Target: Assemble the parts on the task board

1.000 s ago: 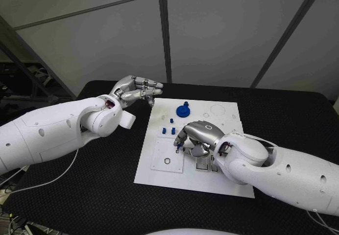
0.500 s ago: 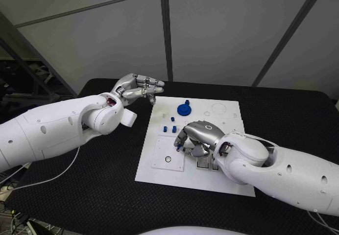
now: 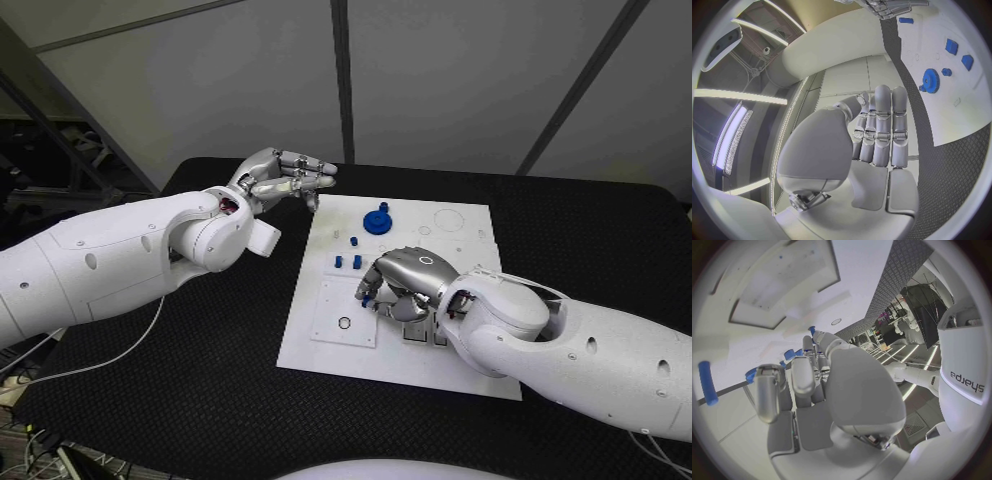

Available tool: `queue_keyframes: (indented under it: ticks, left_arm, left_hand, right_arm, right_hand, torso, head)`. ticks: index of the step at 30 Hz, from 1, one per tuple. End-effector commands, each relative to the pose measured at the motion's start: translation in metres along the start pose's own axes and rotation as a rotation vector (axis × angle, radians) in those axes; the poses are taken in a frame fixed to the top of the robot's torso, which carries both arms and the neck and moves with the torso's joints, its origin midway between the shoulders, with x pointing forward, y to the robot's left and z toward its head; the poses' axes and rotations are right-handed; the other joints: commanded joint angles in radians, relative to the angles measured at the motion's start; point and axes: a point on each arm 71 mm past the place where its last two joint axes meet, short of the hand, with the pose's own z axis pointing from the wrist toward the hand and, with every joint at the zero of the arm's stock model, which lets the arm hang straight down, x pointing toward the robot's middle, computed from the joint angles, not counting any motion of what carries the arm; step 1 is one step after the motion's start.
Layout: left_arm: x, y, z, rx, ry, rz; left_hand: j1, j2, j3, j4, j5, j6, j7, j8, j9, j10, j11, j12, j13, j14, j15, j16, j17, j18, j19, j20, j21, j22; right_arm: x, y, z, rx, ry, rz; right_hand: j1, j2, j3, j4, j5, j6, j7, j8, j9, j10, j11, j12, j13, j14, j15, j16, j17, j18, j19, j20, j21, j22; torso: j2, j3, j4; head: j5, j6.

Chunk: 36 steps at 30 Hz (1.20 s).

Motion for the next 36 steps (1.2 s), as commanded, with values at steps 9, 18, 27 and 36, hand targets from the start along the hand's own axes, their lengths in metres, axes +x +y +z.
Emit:
queue_keyframes:
  ticks: [9,18,27,36]
  left_arm:
    - [0.001,-0.001,0.001,-0.002,0.012,-0.01]
    - [0.001,-0.001,0.001,-0.004,0.014,-0.01]
    - [0.001,0.0,0.0,-0.008,0.016,-0.01]
    - [0.001,0.0,0.0,-0.015,0.024,-0.013]
  left_hand:
    - [-0.003,0.009,-0.004,-0.001,0.003,-0.007,0.0,-0.007,-0.002,-0.006,-0.001,-0.003,0.001,-0.005,0.0,-0.005,-0.001,-0.004,-0.004,0.001,-0.007,-0.002]
    - [-0.003,0.009,-0.004,-0.001,0.003,-0.007,0.0,-0.007,-0.002,-0.006,-0.001,-0.003,0.001,-0.005,0.0,-0.005,-0.001,-0.004,-0.004,0.001,-0.007,-0.002]
    - [-0.003,0.009,-0.004,-0.001,0.003,-0.007,0.0,-0.007,-0.002,-0.007,0.0,-0.003,0.001,-0.006,0.0,-0.005,-0.002,-0.004,-0.004,0.001,-0.008,-0.003]
    - [-0.007,0.008,-0.007,0.0,-0.001,-0.009,0.001,-0.008,-0.002,-0.009,0.001,-0.004,0.002,-0.006,0.001,-0.008,-0.003,-0.004,-0.004,0.002,-0.011,-0.004]
  right_arm:
    - [0.004,0.001,0.002,0.015,0.038,-0.046]
    - [0.015,0.005,0.0,0.021,0.086,-0.089]
    - [0.014,0.006,0.0,0.018,0.043,-0.082]
    - [0.006,0.005,-0.002,0.006,-0.055,-0.035]
  right_hand:
    - [-0.015,-0.004,0.0,-0.007,-0.006,0.004,0.001,0.003,0.002,-0.004,0.004,-0.003,-0.004,0.016,-0.006,-0.003,-0.005,-0.005,0.074,-0.007,-0.007,0.206]
    - [-0.031,-0.009,-0.003,-0.009,-0.014,0.005,0.0,0.0,0.002,-0.009,0.005,-0.004,-0.01,0.014,-0.004,-0.005,-0.01,-0.003,0.07,-0.005,-0.012,0.2]
    - [-0.067,-0.048,0.0,-0.013,-0.016,-0.085,0.029,-0.012,-0.022,-0.112,0.035,-0.005,-0.046,-0.002,0.021,-0.039,-0.062,0.011,0.042,0.011,-0.065,0.152]
    - [-0.09,-0.081,-0.024,-0.027,-0.022,-0.125,0.032,-0.008,-0.041,-0.191,0.05,-0.003,-0.066,-0.029,0.031,-0.106,-0.154,0.035,-0.005,0.028,-0.158,0.068]
  torso:
    - [0.0,0.0,-0.0002]
    - [0.001,0.0,-0.0003]
    - [0.0,-0.0002,0.0001]
    - [0.0,0.0004,0.0]
  head:
    - [0.0,0.0]
    - [0.001,-0.002]
    - [0.001,-0.004]
    - [-0.001,0.002]
